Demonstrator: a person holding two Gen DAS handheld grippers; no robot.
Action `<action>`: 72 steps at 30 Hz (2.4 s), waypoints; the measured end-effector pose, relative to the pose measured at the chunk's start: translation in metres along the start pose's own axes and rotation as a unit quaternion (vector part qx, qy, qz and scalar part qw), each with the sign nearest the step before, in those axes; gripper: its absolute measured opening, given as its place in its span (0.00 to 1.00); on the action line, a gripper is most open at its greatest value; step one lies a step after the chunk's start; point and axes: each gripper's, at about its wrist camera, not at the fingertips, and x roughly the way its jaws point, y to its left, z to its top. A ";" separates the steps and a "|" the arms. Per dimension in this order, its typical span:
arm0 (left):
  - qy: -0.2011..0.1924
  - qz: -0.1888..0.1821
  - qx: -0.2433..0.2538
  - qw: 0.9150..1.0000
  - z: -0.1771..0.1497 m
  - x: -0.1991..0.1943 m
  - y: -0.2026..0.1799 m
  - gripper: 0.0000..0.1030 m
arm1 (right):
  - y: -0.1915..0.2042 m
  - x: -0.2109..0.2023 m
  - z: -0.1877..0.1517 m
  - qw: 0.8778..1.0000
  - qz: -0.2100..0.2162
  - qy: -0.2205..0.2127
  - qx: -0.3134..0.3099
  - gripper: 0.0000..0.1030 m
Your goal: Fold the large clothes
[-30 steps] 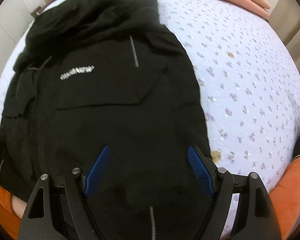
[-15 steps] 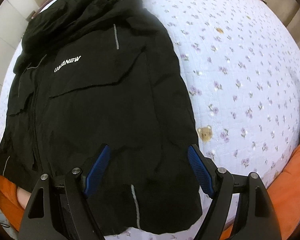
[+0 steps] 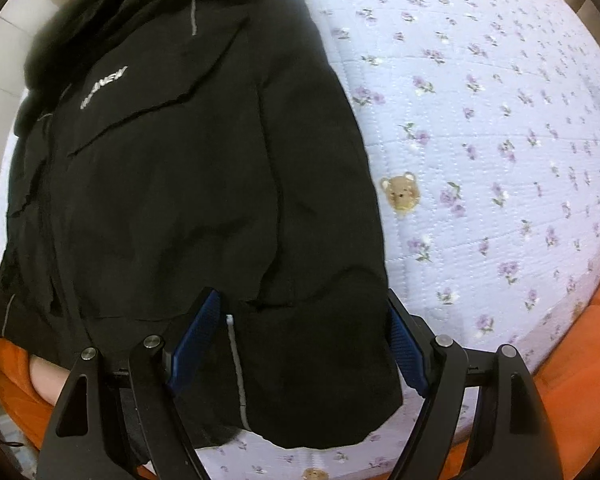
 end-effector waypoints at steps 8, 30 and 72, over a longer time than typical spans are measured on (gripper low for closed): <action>0.014 0.018 0.029 0.999 -0.003 0.020 -0.018 0.44 | -0.018 -0.007 -0.007 1.000 0.015 -0.003 0.022 0.81; -0.179 -0.185 -0.038 0.966 0.078 -0.086 0.015 0.10 | 0.013 -0.130 0.028 0.984 0.086 -0.157 -0.009 0.19; -0.391 -0.294 -0.087 0.868 0.282 -0.092 0.130 0.62 | 0.075 -0.121 0.303 0.940 0.097 -0.325 0.031 0.83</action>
